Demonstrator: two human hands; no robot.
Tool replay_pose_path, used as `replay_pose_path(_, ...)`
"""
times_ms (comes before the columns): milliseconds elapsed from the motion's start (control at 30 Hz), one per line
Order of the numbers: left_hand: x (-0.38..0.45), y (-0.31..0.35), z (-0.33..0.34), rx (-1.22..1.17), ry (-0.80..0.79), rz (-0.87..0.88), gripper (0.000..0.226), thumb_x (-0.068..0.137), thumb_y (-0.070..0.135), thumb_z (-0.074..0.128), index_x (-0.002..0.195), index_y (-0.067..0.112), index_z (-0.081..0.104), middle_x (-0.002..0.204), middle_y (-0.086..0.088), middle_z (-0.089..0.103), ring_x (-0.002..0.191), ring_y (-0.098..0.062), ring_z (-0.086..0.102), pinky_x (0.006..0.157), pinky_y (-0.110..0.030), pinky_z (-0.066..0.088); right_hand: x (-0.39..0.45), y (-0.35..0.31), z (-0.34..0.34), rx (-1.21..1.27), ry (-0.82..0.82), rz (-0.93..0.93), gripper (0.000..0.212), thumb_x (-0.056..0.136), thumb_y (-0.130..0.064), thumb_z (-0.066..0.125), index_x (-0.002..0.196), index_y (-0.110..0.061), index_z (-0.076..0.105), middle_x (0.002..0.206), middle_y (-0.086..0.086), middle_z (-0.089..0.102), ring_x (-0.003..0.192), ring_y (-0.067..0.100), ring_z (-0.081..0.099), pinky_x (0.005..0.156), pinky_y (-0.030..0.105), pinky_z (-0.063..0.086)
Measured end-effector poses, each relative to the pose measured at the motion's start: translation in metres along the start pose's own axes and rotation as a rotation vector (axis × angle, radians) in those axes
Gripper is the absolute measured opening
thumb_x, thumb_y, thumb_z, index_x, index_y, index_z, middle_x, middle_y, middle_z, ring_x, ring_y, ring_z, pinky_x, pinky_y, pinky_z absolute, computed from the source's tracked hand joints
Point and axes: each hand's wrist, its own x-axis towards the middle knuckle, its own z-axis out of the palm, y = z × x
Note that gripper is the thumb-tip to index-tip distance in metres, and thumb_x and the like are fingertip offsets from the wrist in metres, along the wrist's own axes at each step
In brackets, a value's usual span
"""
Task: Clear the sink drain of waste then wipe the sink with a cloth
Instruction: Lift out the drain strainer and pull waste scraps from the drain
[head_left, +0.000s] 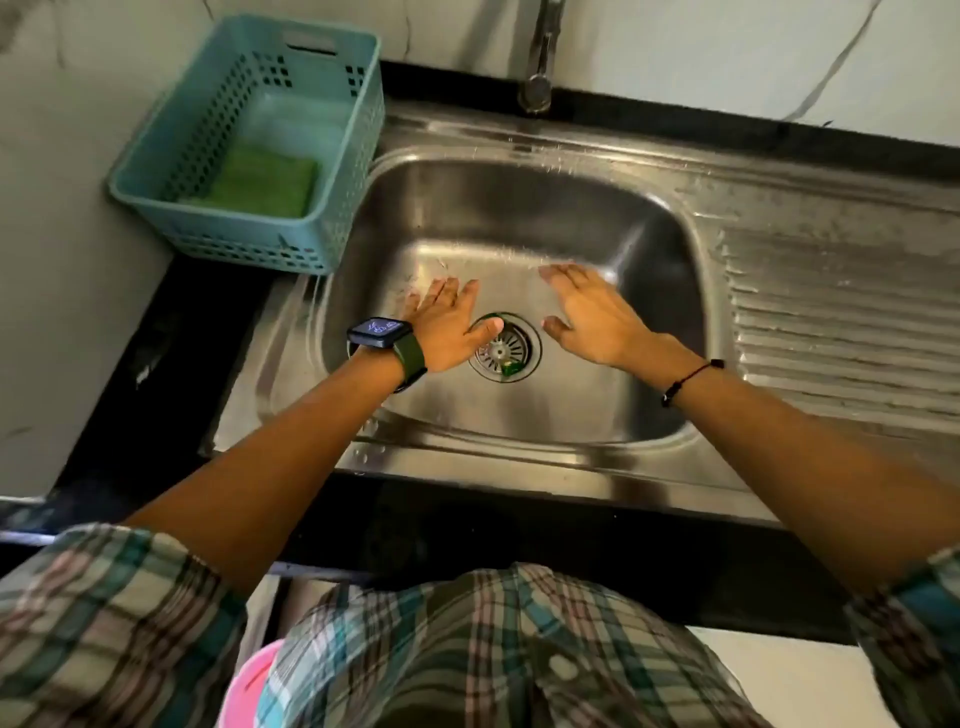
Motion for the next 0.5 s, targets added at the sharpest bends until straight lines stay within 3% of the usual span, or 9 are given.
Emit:
replay_pose_path(133, 0.005, -0.012, 0.024, 0.101, -0.124, -0.083, 0.074, 0.091, 0.045, 0.042, 0.146, 0.013, 0.004, 0.156, -0.015, 0.003, 0.145, -0.03, 0.0, 0.115, -0.05, 0.006, 0.021, -0.014, 0.04, 0.041, -0.203, 0.028, 0.042, 0.089, -0.019, 0.051, 0.128, -0.004, 0.049, 0.129, 0.02, 0.053, 0.119, 0.035, 0.047, 0.101, 0.039, 0.043)
replay_pose_path(300, -0.001, -0.022, 0.055, 0.091, -0.265, -0.185, 0.072, 0.091, 0.035, 0.044, 0.146, 0.015, 0.004, 0.157, -0.013, -0.003, 0.145, -0.028, -0.005, 0.116, -0.047, 0.003, 0.048, -0.032, 0.084, 0.152, -0.243, 0.08, 0.03, 0.09, -0.014, 0.047, 0.11, 0.002, 0.063, 0.12, 0.02, 0.062, 0.112, 0.034, 0.055, 0.099, 0.034, 0.041)
replay_pose_path(500, 0.0, -0.023, 0.055, 0.092, -0.153, -0.198, 0.066, 0.091, 0.03, 0.043, 0.146, 0.014, 0.01, 0.157, -0.013, 0.003, 0.145, -0.027, -0.001, 0.116, -0.046, 0.005, 0.081, -0.046, 0.113, 0.169, -0.334, 0.298, 0.028, 0.087, -0.019, 0.049, 0.106, -0.002, 0.063, 0.113, 0.017, 0.064, 0.107, 0.033, 0.058, 0.094, 0.039, 0.049)
